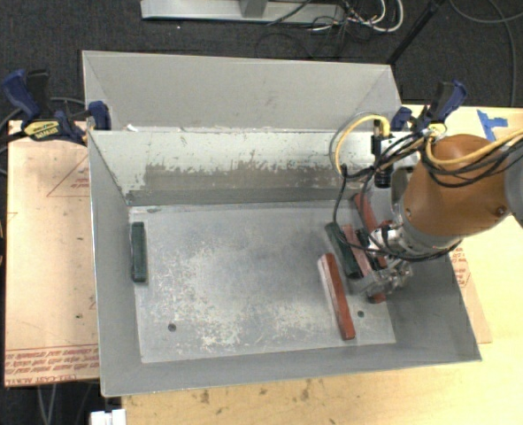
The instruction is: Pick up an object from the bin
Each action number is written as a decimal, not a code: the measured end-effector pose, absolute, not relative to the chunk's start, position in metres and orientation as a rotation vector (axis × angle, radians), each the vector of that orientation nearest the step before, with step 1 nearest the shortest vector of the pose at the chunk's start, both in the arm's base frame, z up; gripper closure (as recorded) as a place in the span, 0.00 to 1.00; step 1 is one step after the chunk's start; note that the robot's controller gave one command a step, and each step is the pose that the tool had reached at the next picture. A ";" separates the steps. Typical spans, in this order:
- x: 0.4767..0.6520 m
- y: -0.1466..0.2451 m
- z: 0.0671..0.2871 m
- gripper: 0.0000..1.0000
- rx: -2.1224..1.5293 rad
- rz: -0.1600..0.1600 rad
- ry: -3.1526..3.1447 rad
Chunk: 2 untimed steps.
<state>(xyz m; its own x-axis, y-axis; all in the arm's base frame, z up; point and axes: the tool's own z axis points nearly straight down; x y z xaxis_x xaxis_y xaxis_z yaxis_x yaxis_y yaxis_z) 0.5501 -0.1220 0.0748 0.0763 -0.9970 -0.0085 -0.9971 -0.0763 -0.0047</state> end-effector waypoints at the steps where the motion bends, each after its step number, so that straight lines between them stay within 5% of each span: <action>1: 0.580 -0.106 0.173 1.00 -2.469 -0.008 1.931; 2: 0.580 -0.118 0.207 1.00 -2.489 -0.004 1.911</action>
Offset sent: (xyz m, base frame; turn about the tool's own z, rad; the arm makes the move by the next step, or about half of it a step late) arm 0.0274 0.0136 0.0954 -0.1701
